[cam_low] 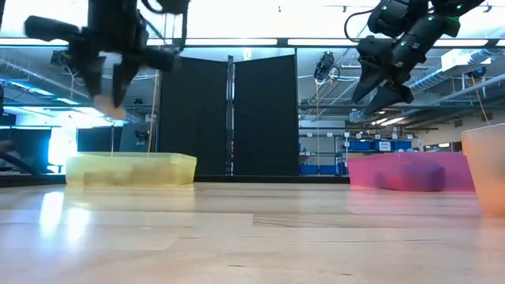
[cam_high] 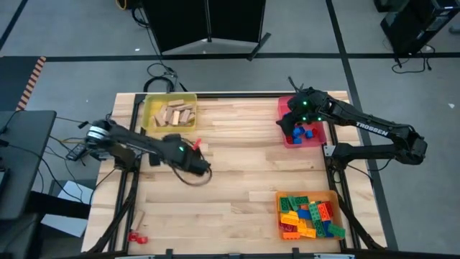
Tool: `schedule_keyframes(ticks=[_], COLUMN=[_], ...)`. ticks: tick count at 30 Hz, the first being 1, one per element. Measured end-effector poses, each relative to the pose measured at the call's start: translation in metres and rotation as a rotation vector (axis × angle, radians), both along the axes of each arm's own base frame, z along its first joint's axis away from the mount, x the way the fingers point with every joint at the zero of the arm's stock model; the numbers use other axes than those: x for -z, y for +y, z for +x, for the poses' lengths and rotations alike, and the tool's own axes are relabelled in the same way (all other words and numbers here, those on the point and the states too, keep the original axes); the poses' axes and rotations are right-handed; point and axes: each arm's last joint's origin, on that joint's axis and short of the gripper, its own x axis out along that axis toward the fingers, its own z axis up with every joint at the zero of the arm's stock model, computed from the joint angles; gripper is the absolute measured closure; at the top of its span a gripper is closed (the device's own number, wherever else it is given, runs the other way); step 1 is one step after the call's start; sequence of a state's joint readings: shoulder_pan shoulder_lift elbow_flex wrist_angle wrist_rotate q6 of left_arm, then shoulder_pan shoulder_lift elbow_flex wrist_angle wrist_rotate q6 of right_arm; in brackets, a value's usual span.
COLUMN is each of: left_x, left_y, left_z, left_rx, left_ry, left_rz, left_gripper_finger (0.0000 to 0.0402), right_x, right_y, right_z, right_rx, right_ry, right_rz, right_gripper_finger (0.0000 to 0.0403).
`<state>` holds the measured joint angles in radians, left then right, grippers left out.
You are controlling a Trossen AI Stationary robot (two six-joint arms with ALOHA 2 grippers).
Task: Sort blocks by size
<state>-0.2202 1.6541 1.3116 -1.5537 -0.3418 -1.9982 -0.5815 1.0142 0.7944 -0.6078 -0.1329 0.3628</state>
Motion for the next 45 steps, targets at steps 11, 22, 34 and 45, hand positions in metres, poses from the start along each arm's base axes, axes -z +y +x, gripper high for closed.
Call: schedule_keyframes(ticks=[11, 22, 34, 45], left_x=[-0.029, 0.013, 0.053, 0.053], left_y=[0.104, 0.211, 0.230, 0.232], left_z=[-0.040, -0.063, -0.099, -0.097], left_rx=[0.060, 0.227, 0.235, 0.337], left_ry=[0.074, 0.102, 0.108, 0.141], left_rz=[0.093, 0.002, -0.147, -0.141], left_gripper_finger=[0.0283, 0.0283, 0.0261, 0.0209], right_x=[-0.004, -0.010, -0.015, -0.018], right_y=[-0.002, -0.006, -0.010, -0.012], right_z=[0.004, 0.008, 0.010, 0.010], right_rx=[0.058, 0.179, 0.315, 0.351], right_ry=[-0.071, -0.170, -0.243, -0.257], right_rz=[0.017, 0.038, 0.024, -0.022], right_gripper_finger=[0.0120, 0.0125, 0.0128, 0.0131])
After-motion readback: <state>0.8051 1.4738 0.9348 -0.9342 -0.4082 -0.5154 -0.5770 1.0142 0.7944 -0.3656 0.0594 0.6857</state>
